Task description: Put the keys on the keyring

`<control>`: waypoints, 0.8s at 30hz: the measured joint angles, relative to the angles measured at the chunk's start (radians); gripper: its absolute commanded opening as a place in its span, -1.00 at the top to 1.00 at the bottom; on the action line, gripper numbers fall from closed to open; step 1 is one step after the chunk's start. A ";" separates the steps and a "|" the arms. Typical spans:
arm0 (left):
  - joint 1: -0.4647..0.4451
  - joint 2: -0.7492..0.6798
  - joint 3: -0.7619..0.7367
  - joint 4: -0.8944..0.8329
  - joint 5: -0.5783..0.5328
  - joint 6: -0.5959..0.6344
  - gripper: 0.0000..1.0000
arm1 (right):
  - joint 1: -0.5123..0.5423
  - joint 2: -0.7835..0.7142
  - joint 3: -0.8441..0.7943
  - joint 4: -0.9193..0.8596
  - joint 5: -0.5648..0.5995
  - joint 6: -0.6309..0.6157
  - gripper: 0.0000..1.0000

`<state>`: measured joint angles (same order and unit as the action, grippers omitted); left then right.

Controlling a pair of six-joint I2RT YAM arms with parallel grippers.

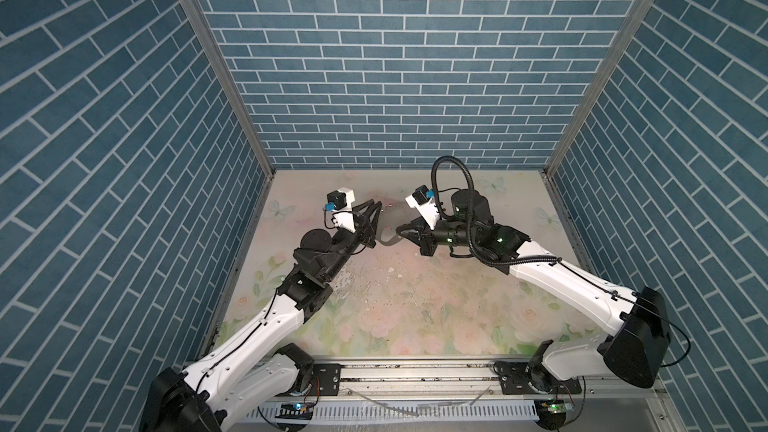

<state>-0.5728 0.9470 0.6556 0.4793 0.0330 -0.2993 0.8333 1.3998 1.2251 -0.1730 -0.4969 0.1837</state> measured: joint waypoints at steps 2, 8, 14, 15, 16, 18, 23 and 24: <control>0.000 -0.013 0.000 -0.039 -0.039 -0.002 0.20 | 0.000 0.006 0.063 -0.140 0.003 0.009 1.00; 0.000 -0.093 0.000 -0.183 -0.163 0.018 0.14 | -0.001 0.100 0.271 -0.546 0.006 0.031 1.00; 0.000 -0.087 0.025 -0.340 -0.185 0.054 0.12 | -0.004 0.254 0.388 -0.898 0.031 0.028 1.00; 0.000 -0.080 0.034 -0.366 -0.178 0.062 0.12 | -0.008 0.272 0.398 -0.941 0.039 0.026 1.00; 0.000 -0.074 0.043 -0.387 -0.162 0.070 0.12 | -0.010 0.291 0.409 -0.985 0.050 0.023 1.00; 0.000 -0.068 0.049 -0.408 -0.127 0.081 0.11 | -0.014 0.318 0.429 -1.049 0.069 0.018 1.00; 0.000 -0.066 0.048 -0.446 -0.029 0.089 0.12 | -0.054 0.348 0.435 -1.112 0.072 0.017 1.00; 0.000 -0.067 0.041 -0.444 -0.014 0.088 0.11 | -0.066 0.349 0.435 -1.114 0.066 0.017 1.00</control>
<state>-0.5728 0.8799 0.6968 0.0357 0.0193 -0.2115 0.7670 1.7489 1.6604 -1.2873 -0.4309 0.2008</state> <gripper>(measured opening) 0.441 0.046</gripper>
